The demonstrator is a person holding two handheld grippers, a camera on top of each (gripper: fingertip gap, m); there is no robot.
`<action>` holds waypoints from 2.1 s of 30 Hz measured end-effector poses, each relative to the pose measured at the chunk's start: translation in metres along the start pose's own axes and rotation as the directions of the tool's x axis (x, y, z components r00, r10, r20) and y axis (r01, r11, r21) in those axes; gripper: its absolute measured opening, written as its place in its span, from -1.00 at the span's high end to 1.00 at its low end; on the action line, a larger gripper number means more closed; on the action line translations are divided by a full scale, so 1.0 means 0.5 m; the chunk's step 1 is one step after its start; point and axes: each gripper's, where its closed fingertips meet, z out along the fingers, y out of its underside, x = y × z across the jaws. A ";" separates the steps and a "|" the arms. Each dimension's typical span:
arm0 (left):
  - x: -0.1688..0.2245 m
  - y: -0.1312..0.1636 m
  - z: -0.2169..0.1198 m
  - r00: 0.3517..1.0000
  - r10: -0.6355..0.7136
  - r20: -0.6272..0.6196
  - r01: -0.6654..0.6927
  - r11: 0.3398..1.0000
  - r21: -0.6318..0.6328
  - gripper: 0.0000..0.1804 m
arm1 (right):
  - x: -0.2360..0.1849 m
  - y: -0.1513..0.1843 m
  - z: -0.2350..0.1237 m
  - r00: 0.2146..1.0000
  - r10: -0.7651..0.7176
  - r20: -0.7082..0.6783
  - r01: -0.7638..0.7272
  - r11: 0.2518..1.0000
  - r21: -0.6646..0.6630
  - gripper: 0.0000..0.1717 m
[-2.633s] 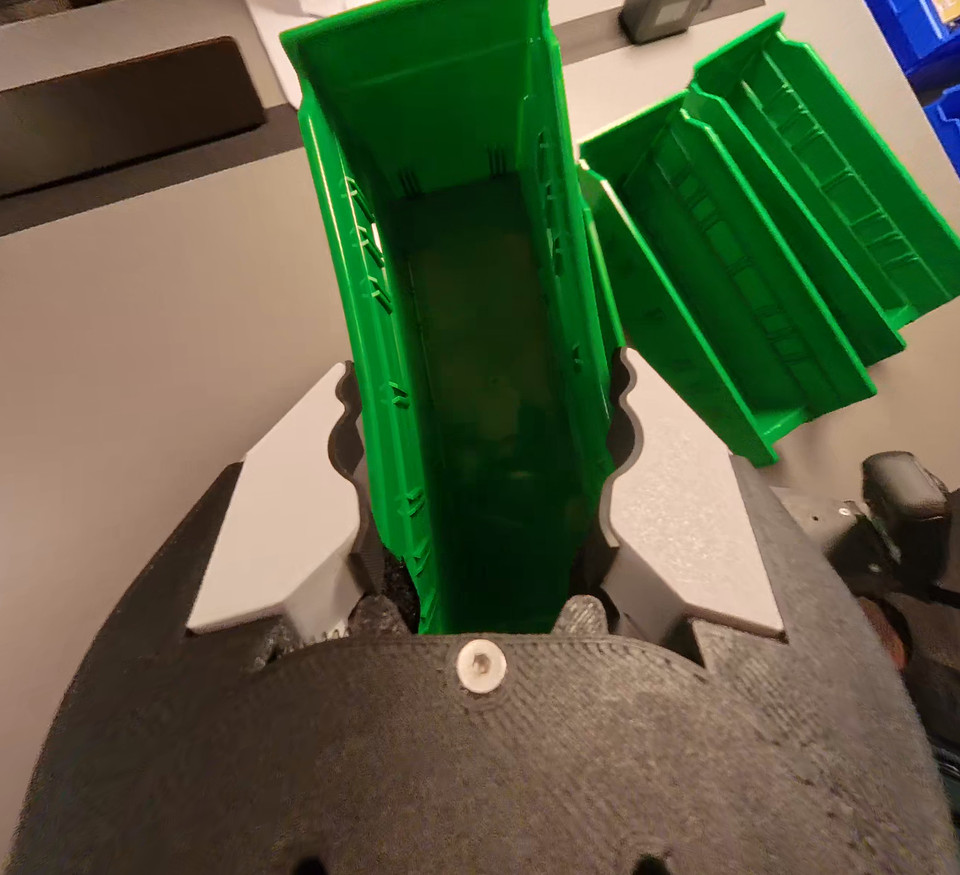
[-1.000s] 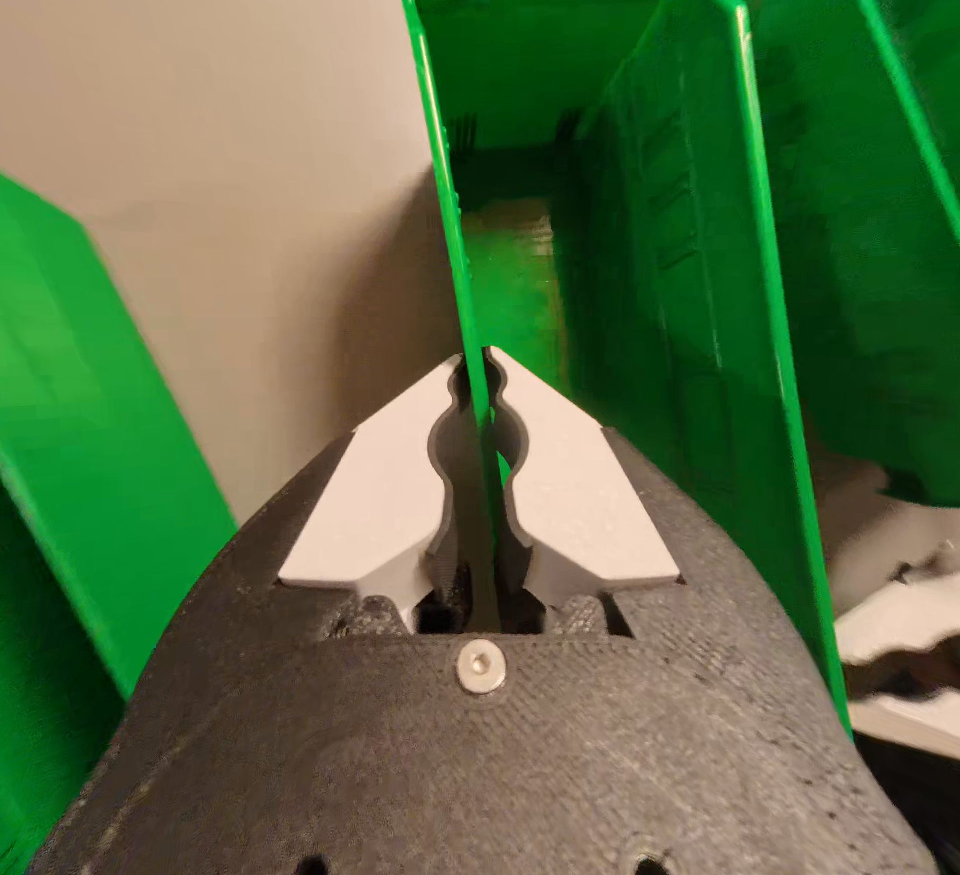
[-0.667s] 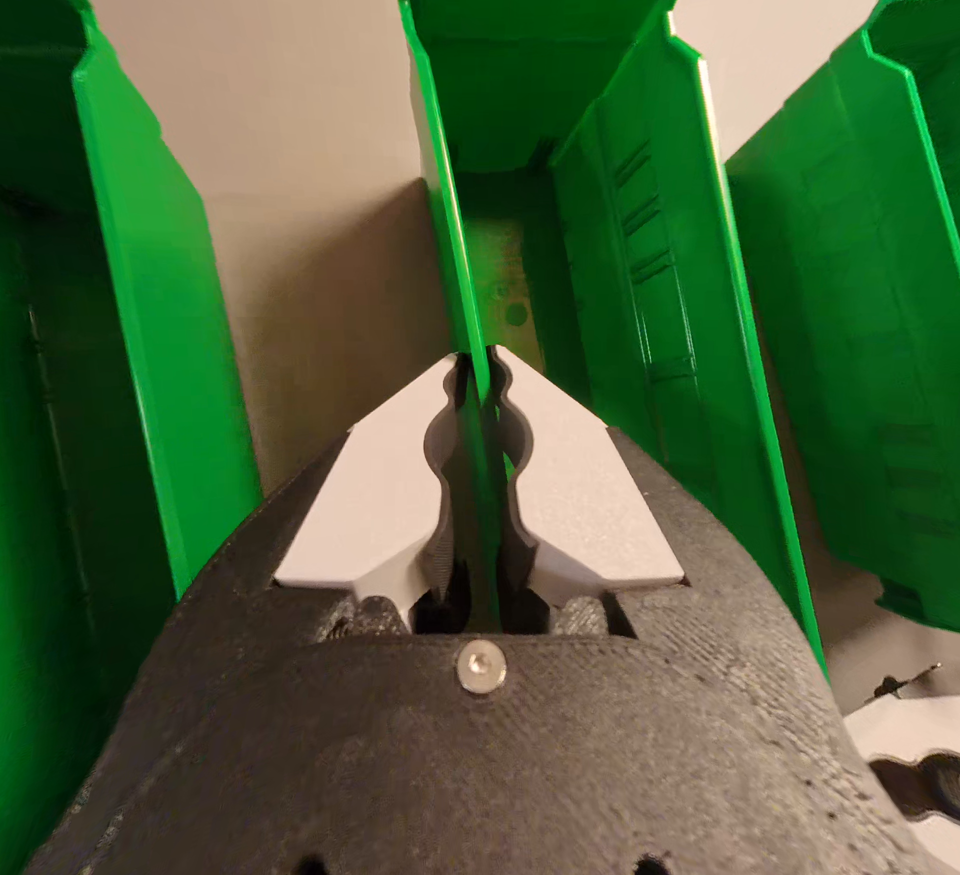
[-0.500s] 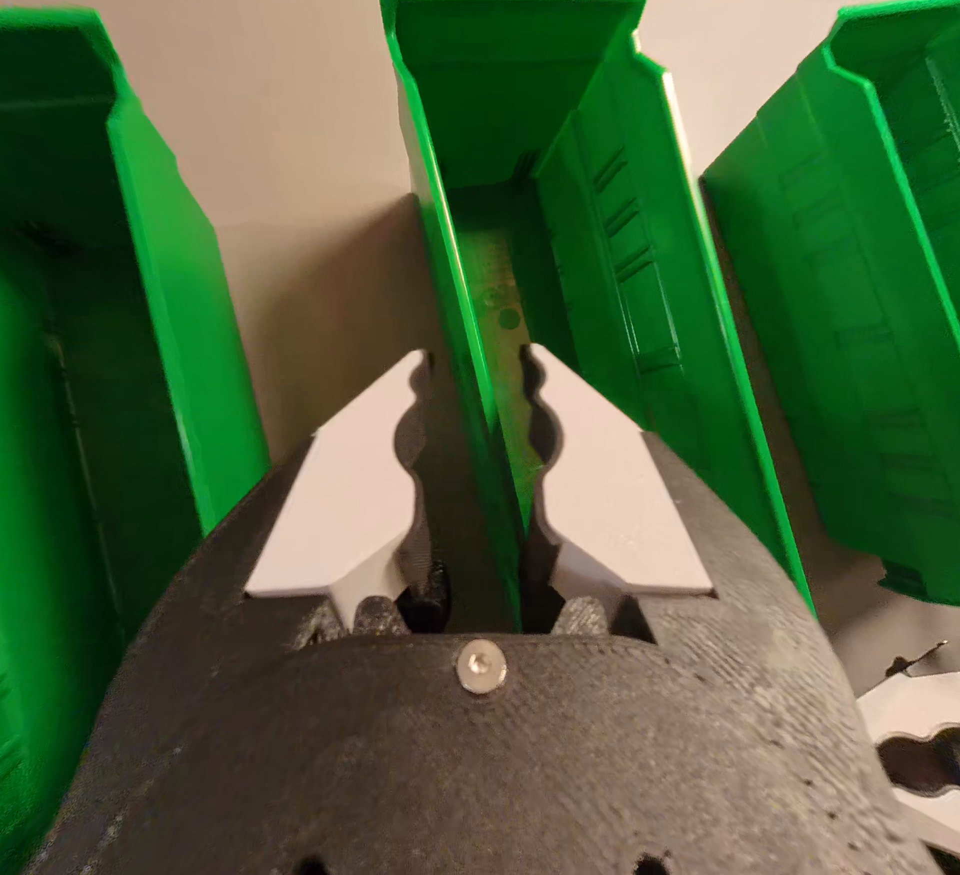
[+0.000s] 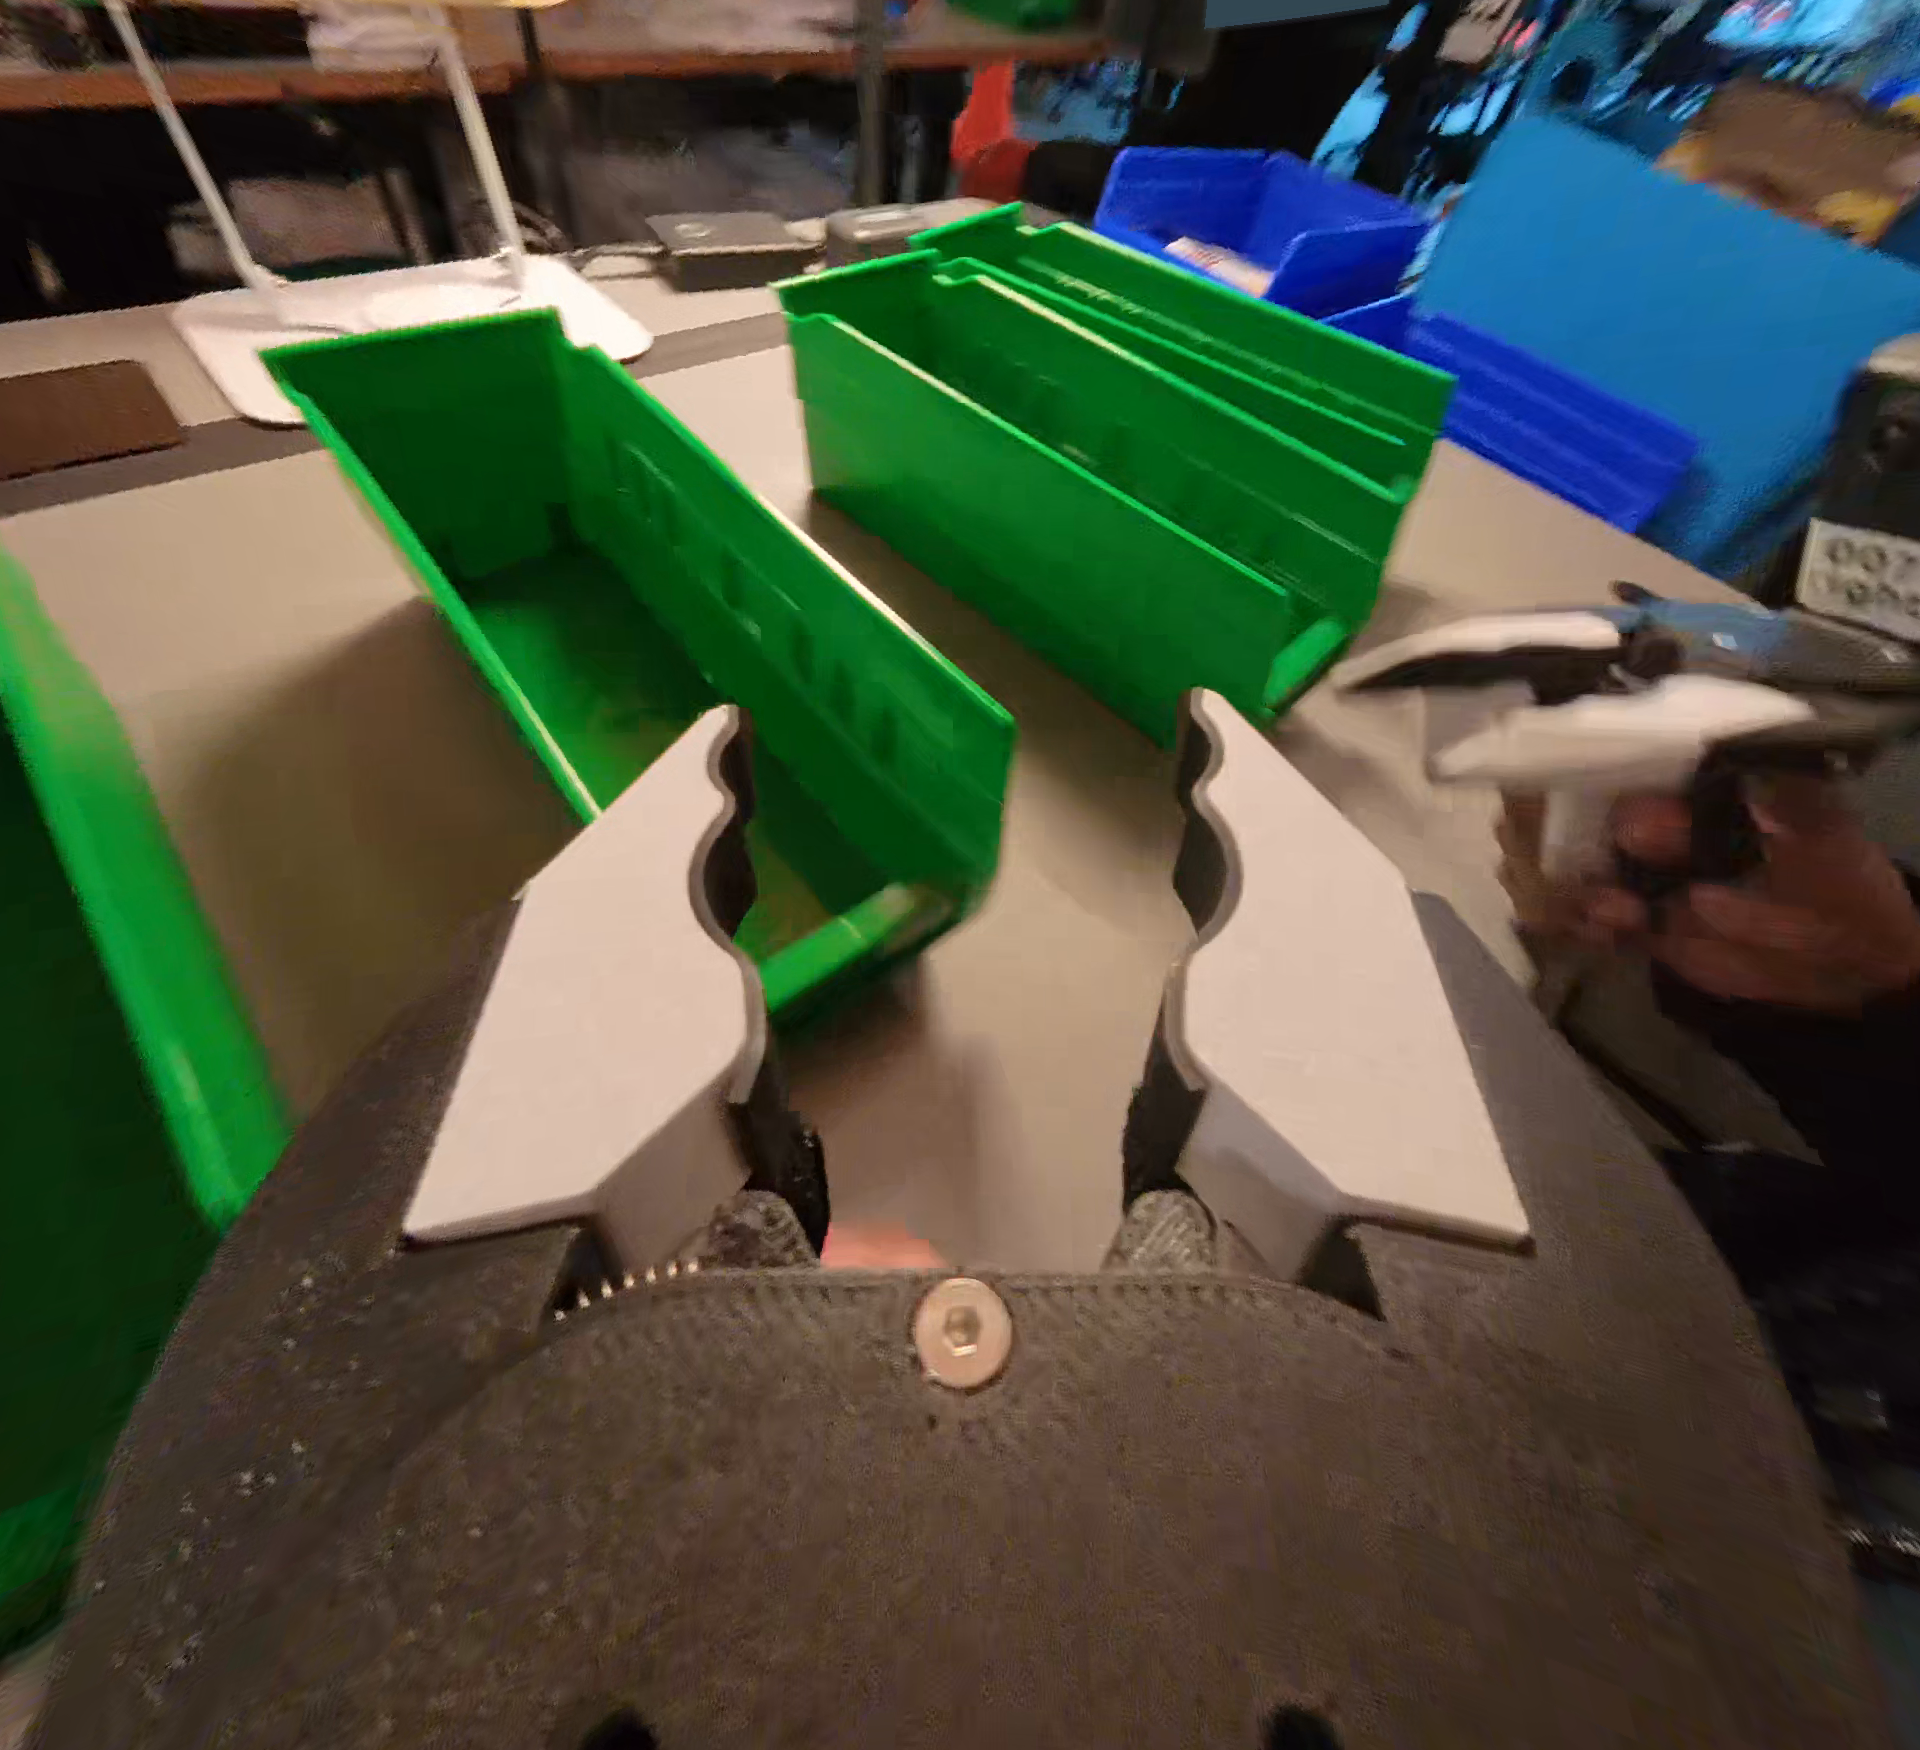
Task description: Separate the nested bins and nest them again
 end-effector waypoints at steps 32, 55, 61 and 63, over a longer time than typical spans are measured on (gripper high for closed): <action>0.070 0.160 0.026 0.963 -0.186 -0.197 0.189 0.982 -0.004 0.18 | 0.144 0.005 0.132 0.881 -0.077 -0.467 0.016 0.991 -0.133 0.39; 0.084 0.164 0.026 0.972 -0.135 -0.191 0.136 0.991 -0.008 0.21 | 0.319 -0.037 -0.139 0.720 -0.158 -0.676 0.048 0.983 -0.178 0.28; 0.087 0.165 0.026 0.961 -0.162 -0.226 0.162 0.987 -0.020 0.21 | 0.299 -0.042 -0.146 0.739 -0.141 -0.659 0.039 0.985 -0.168 0.29; 0.087 0.162 0.023 0.957 -0.168 -0.236 0.171 0.985 -0.010 0.21 | 0.289 -0.057 -0.158 0.740 -0.138 -0.659 0.043 0.987 -0.158 0.28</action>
